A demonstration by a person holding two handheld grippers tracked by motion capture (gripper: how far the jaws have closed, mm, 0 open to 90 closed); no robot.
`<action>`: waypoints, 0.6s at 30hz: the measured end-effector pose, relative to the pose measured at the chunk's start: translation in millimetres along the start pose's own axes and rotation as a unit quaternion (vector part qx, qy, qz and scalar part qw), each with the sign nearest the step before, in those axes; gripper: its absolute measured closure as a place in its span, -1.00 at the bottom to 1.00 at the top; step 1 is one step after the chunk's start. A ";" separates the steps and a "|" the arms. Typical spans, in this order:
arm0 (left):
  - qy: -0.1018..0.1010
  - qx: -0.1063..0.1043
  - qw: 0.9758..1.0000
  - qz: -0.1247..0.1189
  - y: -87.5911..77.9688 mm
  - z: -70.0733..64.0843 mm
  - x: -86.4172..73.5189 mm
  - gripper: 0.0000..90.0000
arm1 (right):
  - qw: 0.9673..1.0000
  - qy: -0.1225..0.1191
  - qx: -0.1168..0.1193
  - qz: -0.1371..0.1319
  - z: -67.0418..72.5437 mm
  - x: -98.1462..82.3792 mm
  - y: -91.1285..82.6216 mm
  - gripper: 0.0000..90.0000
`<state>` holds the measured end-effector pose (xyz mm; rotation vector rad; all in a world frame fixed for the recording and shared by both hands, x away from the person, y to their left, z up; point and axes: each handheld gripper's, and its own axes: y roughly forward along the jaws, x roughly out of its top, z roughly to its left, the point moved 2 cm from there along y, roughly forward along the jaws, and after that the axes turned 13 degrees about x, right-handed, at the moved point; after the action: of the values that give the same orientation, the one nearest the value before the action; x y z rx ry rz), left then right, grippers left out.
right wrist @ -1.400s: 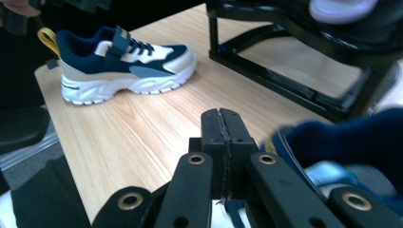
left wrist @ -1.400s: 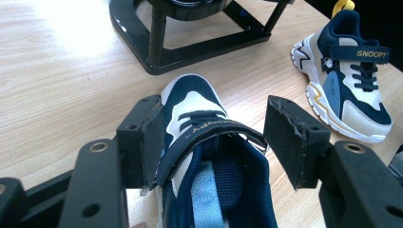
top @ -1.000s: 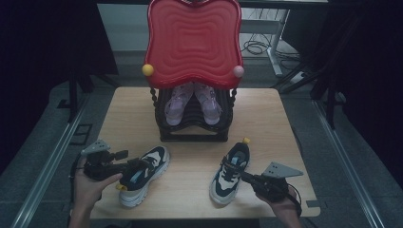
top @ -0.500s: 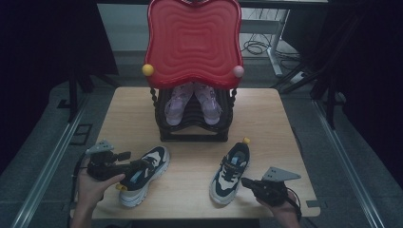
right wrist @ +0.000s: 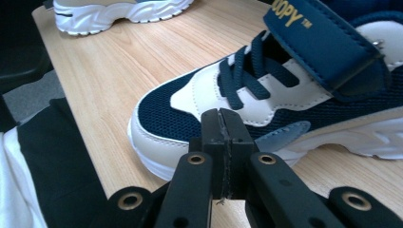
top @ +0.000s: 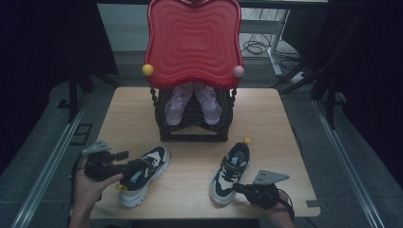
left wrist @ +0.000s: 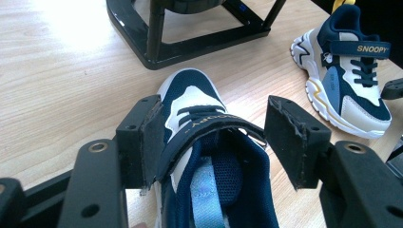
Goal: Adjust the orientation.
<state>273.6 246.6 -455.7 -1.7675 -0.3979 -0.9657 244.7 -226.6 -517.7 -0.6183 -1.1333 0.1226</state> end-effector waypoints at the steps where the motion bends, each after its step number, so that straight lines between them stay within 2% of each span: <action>1: 0.000 0.000 1.000 0.000 -0.4 0.2 0.1 -0.14 | 1.000 0.000 0.002 0.000 0.3 0.0 0.3 0.99; 10: 0.005 -0.003 1.000 0.010 4.3 -2.9 -0.5 -0.14 | 1.000 -0.004 0.021 -0.002 3.4 0.1 9.1 0.99; 18: 0.002 -0.002 1.000 0.007 1.6 0.0 -1.1 -0.14 | 1.000 -0.016 0.007 -0.004 13.2 5.2 24.4 1.00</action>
<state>274.0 246.1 -457.6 -1.7693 -0.3811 -0.9589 240.6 -199.1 -522.5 -0.6004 -1.1652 0.1341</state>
